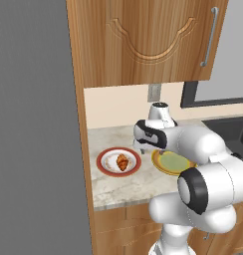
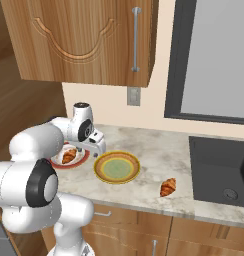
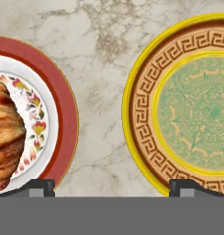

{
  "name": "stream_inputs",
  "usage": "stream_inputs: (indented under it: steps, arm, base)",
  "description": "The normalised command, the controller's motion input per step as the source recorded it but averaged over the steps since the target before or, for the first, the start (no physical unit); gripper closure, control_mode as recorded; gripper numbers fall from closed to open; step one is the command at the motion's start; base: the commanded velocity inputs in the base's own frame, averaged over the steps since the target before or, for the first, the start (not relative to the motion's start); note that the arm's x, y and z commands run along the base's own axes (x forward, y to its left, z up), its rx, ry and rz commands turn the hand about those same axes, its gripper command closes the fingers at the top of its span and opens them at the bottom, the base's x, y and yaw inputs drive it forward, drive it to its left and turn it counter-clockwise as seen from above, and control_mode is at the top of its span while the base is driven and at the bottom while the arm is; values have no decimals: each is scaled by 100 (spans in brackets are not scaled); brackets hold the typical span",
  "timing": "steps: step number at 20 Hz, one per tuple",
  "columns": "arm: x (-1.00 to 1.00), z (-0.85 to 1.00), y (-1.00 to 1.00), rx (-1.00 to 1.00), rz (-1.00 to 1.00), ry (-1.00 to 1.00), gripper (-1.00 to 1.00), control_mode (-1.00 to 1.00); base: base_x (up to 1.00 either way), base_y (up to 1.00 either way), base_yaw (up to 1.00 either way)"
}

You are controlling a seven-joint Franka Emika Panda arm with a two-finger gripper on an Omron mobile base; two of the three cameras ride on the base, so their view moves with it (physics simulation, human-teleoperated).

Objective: Place the pastries on the plates.

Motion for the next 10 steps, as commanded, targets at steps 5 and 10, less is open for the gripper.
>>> stream_inputs:
  steps: [5, 10]
  arm:
    - [-32, 11, -100, 0, -8, 0, -100, -100]
    - [-26, 2, -100, 3, -2, -2, -100, -100]
  base:
    - [0, 0, 0]
    - [0, 0, 0]
